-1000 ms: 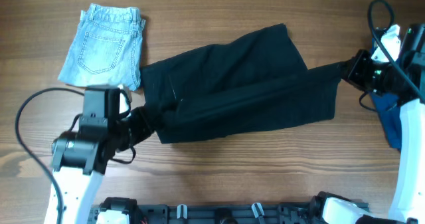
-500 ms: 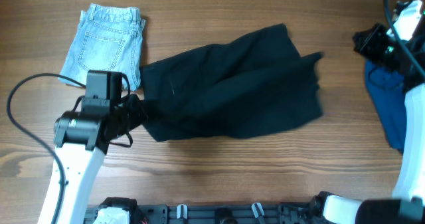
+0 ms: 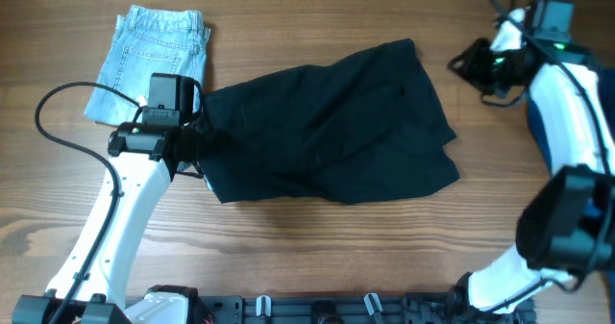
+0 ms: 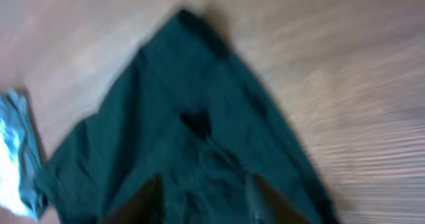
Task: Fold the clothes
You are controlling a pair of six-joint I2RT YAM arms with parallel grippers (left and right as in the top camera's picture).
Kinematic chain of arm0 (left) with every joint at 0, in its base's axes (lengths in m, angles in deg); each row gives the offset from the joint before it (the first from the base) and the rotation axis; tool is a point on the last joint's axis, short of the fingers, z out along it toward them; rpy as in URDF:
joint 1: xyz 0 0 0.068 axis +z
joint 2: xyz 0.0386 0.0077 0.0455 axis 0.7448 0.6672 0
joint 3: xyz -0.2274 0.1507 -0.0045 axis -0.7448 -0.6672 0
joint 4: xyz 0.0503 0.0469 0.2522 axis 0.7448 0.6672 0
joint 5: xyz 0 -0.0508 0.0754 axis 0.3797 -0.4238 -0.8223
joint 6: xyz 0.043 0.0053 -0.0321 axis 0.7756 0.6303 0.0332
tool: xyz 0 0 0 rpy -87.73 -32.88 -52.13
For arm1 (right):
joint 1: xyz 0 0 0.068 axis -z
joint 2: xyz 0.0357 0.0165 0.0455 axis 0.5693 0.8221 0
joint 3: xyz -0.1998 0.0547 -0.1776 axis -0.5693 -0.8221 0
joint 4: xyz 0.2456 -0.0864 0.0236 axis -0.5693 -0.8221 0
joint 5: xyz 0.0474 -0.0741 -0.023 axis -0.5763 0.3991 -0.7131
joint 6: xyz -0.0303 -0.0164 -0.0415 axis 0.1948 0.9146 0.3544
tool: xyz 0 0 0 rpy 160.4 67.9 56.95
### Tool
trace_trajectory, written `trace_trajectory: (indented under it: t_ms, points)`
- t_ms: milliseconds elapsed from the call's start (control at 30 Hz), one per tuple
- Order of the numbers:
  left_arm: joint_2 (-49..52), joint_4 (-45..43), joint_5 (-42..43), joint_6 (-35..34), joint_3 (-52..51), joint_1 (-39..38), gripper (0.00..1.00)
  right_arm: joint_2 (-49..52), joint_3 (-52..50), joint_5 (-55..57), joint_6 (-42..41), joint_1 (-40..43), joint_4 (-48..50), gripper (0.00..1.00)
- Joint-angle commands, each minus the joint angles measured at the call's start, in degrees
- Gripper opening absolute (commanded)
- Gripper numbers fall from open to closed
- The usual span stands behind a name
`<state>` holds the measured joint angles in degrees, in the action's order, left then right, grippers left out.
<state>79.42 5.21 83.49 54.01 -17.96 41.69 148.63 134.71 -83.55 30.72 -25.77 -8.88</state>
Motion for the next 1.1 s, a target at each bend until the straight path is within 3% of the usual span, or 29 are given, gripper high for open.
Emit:
trace_trajectory:
  t_ms: [0, 233, 300, 400, 433, 633, 867, 933, 1067]
  points:
    - [0.0, -0.2, -0.1, -0.9, 0.3, 0.3, 0.04, 8.4, 0.7, -2.1, 3.2, -6.2, -0.7, 0.57]
    - [-0.1, 0.7, -0.1, -0.7, 0.3, 0.3, 0.04, 16.6, 0.7, -4.3, 7.5, -7.8, 0.0, 0.54]
    - [-0.1, 0.4, -0.1, -0.7, 0.3, 0.3, 0.04, 16.5, 0.7, -5.1, 9.0, -7.8, -0.2, 0.48]
    - [-0.1, 0.3, -0.1, -0.7, 0.3, 0.3, 0.04, 16.3, 0.7, -8.2, 11.8, -7.8, 0.3, 0.13]
    - [-0.1, 0.3, -0.1, -0.7, 0.3, 0.3, 0.04, 15.9, 0.7, -9.6, 13.0, -7.7, 0.7, 0.08]
    - [-0.1, 0.3, 0.1, -0.7, 0.3, 0.3, 0.04, 5.2, 0.9, -13.2, 15.4, -4.8, 0.3, 0.04]
    - [-0.1, 0.2, 0.3, -0.5, 0.3, 0.3, 0.04, -5.6, 0.9, -5.4, 9.9, -0.3, -1.0, 0.05]
    - [-0.1, -0.2, 0.3, -0.5, 0.3, 0.3, 0.04, -4.3, 0.4, -3.5, 10.1, -1.2, -0.9, 0.32]
    - [-0.1, -0.2, 0.3, -0.5, 0.3, 0.3, 0.04, 4.7, -1.2, -2.6, 9.9, -5.7, 0.9, 0.58]
